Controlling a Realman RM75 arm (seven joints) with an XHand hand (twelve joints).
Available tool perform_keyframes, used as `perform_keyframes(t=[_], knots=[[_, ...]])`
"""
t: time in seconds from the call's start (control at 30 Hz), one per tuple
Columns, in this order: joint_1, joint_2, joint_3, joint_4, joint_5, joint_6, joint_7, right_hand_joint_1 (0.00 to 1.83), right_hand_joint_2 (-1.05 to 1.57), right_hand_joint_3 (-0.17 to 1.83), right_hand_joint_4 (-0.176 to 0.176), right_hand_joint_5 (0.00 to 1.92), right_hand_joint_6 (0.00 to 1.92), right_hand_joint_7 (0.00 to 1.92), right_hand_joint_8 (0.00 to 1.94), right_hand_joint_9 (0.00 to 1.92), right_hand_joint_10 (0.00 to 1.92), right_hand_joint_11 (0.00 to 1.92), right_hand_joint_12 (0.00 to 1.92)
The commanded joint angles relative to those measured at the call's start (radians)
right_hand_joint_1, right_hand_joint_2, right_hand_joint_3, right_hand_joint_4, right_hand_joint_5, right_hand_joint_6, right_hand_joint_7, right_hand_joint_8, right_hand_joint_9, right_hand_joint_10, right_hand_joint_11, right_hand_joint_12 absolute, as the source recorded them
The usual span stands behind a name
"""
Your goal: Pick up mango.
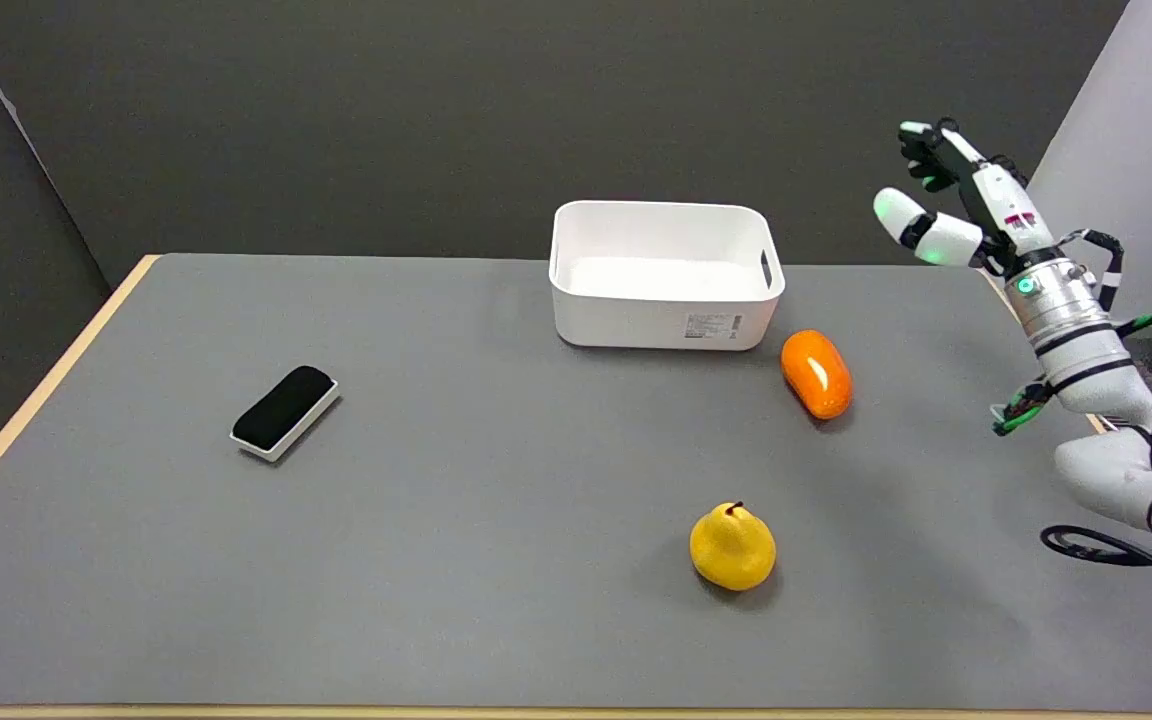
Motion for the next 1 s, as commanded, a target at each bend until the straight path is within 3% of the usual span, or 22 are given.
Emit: perform_keyframes(t=[0.03,0.27,0.47,0.67,0.83,0.9,1.0], knots=[[-0.361,0.003,0.311,0.42,-0.019,-0.572,-0.342,0.35,0.64,0.79,-0.059,0.23,0.44,0.35,0.43,0.23,0.99,0.21,1.48],[-0.434,-0.032,0.363,0.729,-0.031,-0.959,-0.39,0.33,0.64,0.77,-0.102,0.19,0.41,0.29,0.41,0.17,0.98,0.2,1.48],[-0.418,-0.098,0.312,1.009,-0.167,-1.206,-0.375,0.27,0.66,0.74,-0.152,0.08,0.34,0.14,0.37,0.05,0.89,0.1,1.39],[-0.393,-0.247,0.144,1.19,-0.598,-1.356,-0.18,0.23,0.67,0.73,-0.175,0.04,0.31,0.08,0.37,0.01,0.84,0.09,1.38],[-0.413,-0.311,0.03,1.19,-1.102,-1.331,0.232,0.2,0.67,0.73,-0.176,0.07,0.35,0.17,0.4,0.04,0.87,0.1,1.38],[-0.43,-0.312,-0.024,1.185,-1.377,-1.354,0.436,0.2,0.68,0.73,-0.176,0.12,0.38,0.24,0.45,0.1,0.92,0.14,1.41],[-0.436,-0.305,-0.147,1.169,-1.667,-1.513,0.682,0.19,0.68,0.74,-0.174,0.17,0.43,0.33,0.52,0.2,1.0,0.17,1.43]])
